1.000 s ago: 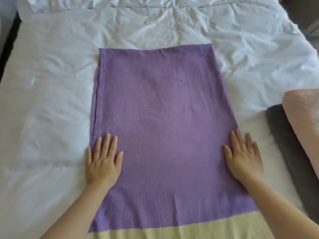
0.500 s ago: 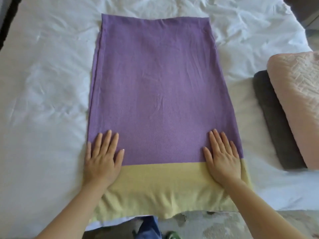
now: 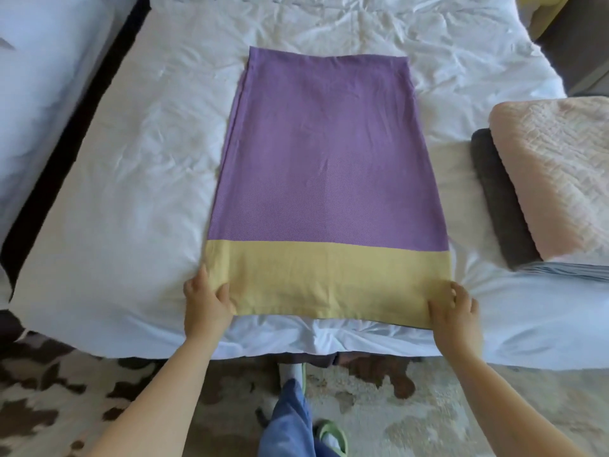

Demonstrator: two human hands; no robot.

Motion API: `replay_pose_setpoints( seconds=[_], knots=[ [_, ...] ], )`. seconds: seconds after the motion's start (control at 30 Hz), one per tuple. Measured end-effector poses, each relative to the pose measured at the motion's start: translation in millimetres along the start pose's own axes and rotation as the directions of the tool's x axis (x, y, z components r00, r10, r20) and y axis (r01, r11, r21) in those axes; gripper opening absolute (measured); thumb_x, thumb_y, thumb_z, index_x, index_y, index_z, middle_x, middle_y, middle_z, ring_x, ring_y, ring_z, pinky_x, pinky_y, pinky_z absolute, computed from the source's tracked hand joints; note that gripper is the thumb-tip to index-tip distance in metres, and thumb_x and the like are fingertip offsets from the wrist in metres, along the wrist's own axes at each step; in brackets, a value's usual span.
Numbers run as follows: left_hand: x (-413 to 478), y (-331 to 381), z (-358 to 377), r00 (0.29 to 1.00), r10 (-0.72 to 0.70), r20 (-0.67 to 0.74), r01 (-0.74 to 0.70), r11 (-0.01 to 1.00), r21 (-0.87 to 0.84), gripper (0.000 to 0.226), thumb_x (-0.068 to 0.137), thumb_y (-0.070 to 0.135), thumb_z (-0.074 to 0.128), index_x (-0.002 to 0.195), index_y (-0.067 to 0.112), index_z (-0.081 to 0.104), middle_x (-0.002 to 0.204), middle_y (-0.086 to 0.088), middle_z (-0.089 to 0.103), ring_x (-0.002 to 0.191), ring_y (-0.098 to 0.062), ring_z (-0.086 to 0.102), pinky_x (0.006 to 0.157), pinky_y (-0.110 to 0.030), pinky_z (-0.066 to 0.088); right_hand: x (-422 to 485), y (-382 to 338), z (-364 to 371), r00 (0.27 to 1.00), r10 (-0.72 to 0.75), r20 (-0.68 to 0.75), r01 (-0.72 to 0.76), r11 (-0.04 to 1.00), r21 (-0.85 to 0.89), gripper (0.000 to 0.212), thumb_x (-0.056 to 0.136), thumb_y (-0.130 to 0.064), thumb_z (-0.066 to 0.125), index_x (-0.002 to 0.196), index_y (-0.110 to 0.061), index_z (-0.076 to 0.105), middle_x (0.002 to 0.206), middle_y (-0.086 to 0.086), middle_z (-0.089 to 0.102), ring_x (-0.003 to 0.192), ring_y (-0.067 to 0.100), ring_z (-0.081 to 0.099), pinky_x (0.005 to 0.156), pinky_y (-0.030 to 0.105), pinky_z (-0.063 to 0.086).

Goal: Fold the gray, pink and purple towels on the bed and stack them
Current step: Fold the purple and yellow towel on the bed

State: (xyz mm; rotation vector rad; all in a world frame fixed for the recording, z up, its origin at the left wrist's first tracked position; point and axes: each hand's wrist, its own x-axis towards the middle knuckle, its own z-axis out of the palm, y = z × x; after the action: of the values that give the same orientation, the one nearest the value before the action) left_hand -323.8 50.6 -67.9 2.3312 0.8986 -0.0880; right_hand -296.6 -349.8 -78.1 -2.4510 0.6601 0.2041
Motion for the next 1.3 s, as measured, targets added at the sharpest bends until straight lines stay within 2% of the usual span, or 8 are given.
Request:
replay_pose_setpoints(
  seconds=[0.27,0.47,0.7,0.77,0.87,0.97,1.17,1.3],
  knots=[
    [8,17,-66,0.969,-0.196,0.152,0.248,0.772,-0.585,0.031,0.09,0.023,0.063,0.116,0.025,0.045,0.102,-0.01,0.057,0.062,-0.022,0.059,0.051,-0.028,0.049,12,-16,-63,0.961,0.099,0.259,-0.223,0.83,0.511,0.026,0.089,-0.008,0.061,0.111,-0.015,0.049,0.073,0.014,0.057,0.055,0.022,0.053,0.05,0.027,0.05],
    [47,90,-123,0.963,-0.036,0.266,0.251,0.468,-0.847,0.016,0.096,0.008,0.052,0.084,0.018,0.057,0.066,-0.005,0.042,0.058,-0.011,0.052,0.054,-0.019,0.054,52,-88,-121,0.941,0.057,0.334,-0.305,0.571,0.762,0.004,0.088,-0.009,0.065,0.084,-0.01,0.066,0.06,0.003,0.059,0.052,0.008,0.056,0.05,0.018,0.05],
    [140,180,-138,0.973,0.016,0.229,0.208,0.361,-0.909,0.019,0.091,-0.008,0.05,0.095,0.009,0.058,0.079,-0.007,0.056,0.078,-0.013,0.06,0.071,-0.019,0.057,129,-199,-129,0.975,0.039,0.22,-0.222,0.282,0.933,0.011,0.093,-0.003,0.056,0.083,-0.006,0.06,0.055,-0.002,0.066,0.055,0.004,0.065,0.057,0.016,0.054],
    [173,200,-129,0.98,0.042,0.195,0.152,0.478,-0.865,0.034,0.084,-0.018,0.049,0.106,0.006,0.056,0.086,-0.006,0.058,0.079,-0.012,0.06,0.077,-0.021,0.055,156,-224,-123,0.973,-0.013,0.231,-0.215,0.318,0.923,0.012,0.089,0.006,0.054,0.085,-0.003,0.062,0.06,-0.001,0.066,0.059,0.005,0.065,0.061,0.014,0.054],
    [225,224,-110,0.996,0.073,0.06,-0.015,0.747,-0.664,0.046,0.077,-0.017,0.058,0.109,0.016,0.058,0.089,-0.002,0.06,0.077,-0.013,0.059,0.076,-0.023,0.048,201,-249,-110,0.981,-0.113,0.159,-0.055,0.622,0.781,0.022,0.08,0.016,0.055,0.088,-0.003,0.061,0.067,0.001,0.054,0.063,0.008,0.05,0.059,0.014,0.044],
    [271,246,-96,0.991,0.115,-0.064,-0.132,0.865,-0.484,0.029,0.079,-0.001,0.062,0.097,0.023,0.06,0.085,0.008,0.06,0.075,-0.013,0.057,0.066,-0.021,0.044,245,-263,-95,0.998,-0.051,-0.033,0.061,0.843,0.535,0.021,0.081,0.002,0.063,0.093,-0.015,0.065,0.074,0.003,0.056,0.064,0.015,0.047,0.057,0.023,0.037],
    [355,297,-67,0.985,0.148,-0.089,-0.171,0.897,-0.407,0.019,0.087,0.007,0.055,0.1,0.02,0.056,0.092,-0.004,0.061,0.07,-0.02,0.059,0.067,-0.028,0.05,343,-296,-80,0.997,-0.02,-0.078,0.057,0.863,0.502,0.017,0.092,-0.014,0.056,0.105,-0.002,0.059,0.076,0.006,0.059,0.073,0.025,0.056,0.069,0.035,0.05],
    [416,323,-44,0.99,0.122,-0.065,-0.137,0.935,-0.328,0.022,0.091,0.014,0.052,0.113,0.014,0.053,0.106,-0.013,0.063,0.092,-0.035,0.063,0.088,-0.046,0.051,404,-324,-67,0.983,-0.08,-0.166,0.139,0.914,0.382,0.012,0.092,-0.024,0.058,0.102,-0.017,0.059,0.109,0.006,0.042,0.09,0.022,0.047,0.076,0.032,0.038]
  ],
)
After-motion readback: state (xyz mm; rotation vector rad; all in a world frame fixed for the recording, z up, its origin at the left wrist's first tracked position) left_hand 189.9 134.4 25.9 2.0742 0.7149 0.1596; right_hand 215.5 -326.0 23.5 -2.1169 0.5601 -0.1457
